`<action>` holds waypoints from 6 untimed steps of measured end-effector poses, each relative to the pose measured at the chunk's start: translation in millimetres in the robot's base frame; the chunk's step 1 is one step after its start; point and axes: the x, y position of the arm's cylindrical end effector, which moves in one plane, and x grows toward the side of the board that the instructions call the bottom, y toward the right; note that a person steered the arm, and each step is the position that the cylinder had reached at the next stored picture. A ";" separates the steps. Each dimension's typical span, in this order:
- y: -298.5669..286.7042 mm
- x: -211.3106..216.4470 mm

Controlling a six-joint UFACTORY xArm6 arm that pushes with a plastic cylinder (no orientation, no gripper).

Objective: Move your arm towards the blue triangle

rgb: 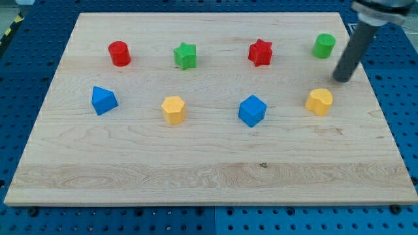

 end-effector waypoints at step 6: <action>-466.7 -13.9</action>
